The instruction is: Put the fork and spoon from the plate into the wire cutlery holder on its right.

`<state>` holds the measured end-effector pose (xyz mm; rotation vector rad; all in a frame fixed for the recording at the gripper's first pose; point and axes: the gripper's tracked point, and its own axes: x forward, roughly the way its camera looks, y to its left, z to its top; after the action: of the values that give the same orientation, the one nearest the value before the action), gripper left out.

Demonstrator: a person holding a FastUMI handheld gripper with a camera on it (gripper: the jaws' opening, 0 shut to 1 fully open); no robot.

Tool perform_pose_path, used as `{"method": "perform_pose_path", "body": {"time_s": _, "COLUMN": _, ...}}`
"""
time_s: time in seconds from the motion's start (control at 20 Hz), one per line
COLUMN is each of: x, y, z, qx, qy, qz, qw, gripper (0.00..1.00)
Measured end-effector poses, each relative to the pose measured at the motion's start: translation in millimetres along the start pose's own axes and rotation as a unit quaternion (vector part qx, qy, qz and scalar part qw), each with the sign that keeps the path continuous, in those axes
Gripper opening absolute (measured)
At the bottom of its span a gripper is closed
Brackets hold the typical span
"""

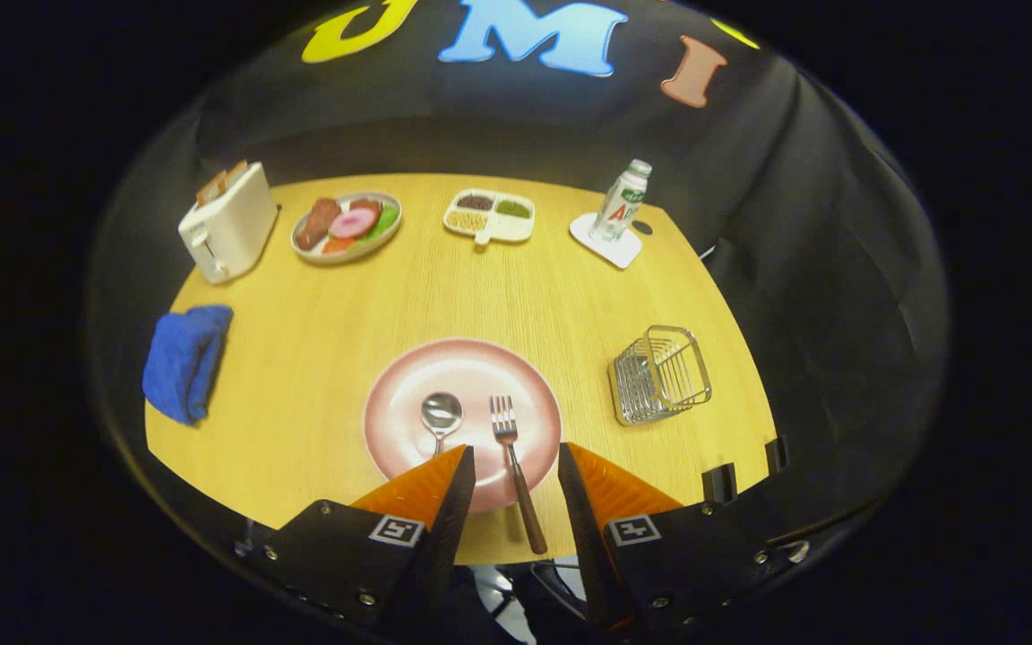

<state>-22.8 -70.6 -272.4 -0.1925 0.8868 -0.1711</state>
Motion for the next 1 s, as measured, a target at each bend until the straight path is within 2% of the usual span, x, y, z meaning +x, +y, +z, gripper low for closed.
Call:
{"method": "perform_pose_path", "body": {"time_s": 0.2, "x": 23.5, "y": 0.9, "z": -31.5, "qx": -0.028, "qy": 0.076, "qz": -0.006, "qw": 0.997, "gripper": 0.60}}
{"method": "perform_pose_path", "body": {"time_s": 0.4, "x": 38.4, "y": 3.8, "z": -63.6, "qx": -0.032, "qy": 0.135, "qz": 0.006, "qw": 0.990, "gripper": 0.60}}
{"method": "perform_pose_path", "body": {"time_s": 0.65, "x": 50.7, "y": 2.7, "z": -86.4, "qx": -0.031, "qy": 0.169, "qz": 0.015, "qw": 0.985, "gripper": 0.60}}
{"method": "perform_pose_path", "body": {"time_s": 0.95, "x": 52.3, "y": -7.0, "z": -107.7, "qx": -0.056, "qy": 0.208, "qz": 0.014, "qw": 0.976, "gripper": 0.60}}
{"method": "perform_pose_path", "body": {"time_s": 1.0, "x": 57.3, "y": -10.1, "z": -109.9, "qx": -0.062, "qy": 0.215, "qz": 0.011, "qw": 0.975, "gripper": 0.53}}
